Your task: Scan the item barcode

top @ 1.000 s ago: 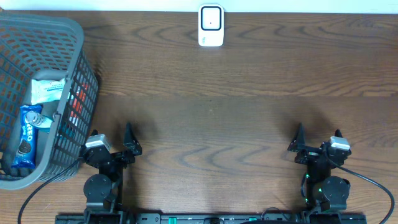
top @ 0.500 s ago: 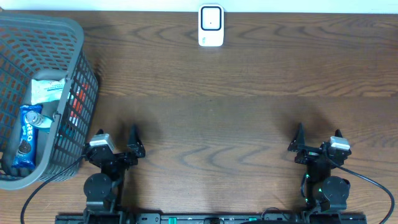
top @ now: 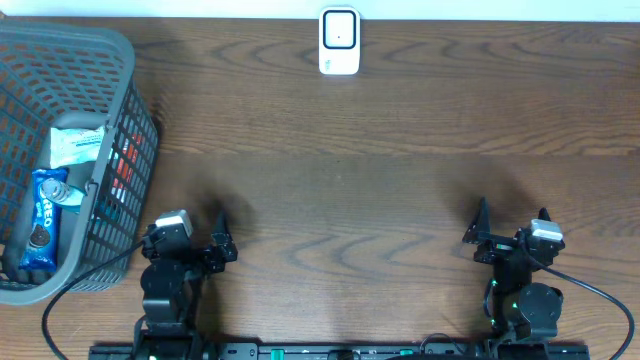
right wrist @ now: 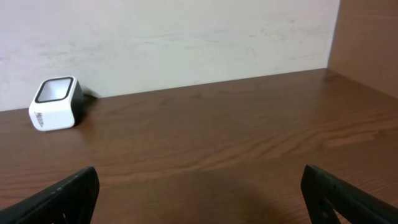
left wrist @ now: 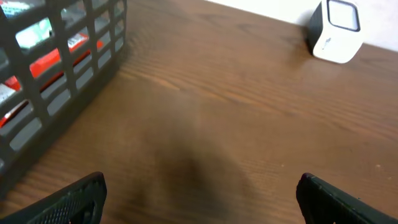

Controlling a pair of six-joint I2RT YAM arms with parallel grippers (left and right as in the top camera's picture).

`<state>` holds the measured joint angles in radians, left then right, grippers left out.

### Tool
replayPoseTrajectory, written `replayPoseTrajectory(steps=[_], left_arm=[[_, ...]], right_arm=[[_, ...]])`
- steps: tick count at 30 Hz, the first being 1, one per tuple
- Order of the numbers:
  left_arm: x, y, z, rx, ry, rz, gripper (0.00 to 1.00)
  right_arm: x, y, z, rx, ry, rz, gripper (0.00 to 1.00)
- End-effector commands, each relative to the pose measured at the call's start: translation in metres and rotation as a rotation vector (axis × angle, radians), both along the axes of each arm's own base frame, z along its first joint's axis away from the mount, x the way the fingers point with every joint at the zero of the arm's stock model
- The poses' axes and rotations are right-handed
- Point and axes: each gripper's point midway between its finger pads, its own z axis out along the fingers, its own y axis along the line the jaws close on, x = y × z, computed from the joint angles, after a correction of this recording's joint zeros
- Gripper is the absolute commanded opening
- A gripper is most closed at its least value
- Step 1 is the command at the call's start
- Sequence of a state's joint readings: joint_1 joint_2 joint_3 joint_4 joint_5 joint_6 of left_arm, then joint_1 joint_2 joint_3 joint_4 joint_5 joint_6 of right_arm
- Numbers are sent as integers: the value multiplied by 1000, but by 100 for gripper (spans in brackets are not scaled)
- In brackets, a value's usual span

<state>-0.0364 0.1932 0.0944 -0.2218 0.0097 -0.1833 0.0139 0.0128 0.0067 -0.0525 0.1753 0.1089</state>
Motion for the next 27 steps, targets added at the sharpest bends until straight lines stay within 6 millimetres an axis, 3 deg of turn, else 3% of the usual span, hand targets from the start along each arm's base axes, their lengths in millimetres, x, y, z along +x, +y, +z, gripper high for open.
replayPoseTrajectory(steps=[1,27], left_arm=[[2,-1,16,-1,-27,-6,98],[-1,-2,18,-1,-12,-10,98]], right_arm=[[-1,-4,-2,-13,8,-17,99],[-1,-4,-2,-13,8,-17,99]])
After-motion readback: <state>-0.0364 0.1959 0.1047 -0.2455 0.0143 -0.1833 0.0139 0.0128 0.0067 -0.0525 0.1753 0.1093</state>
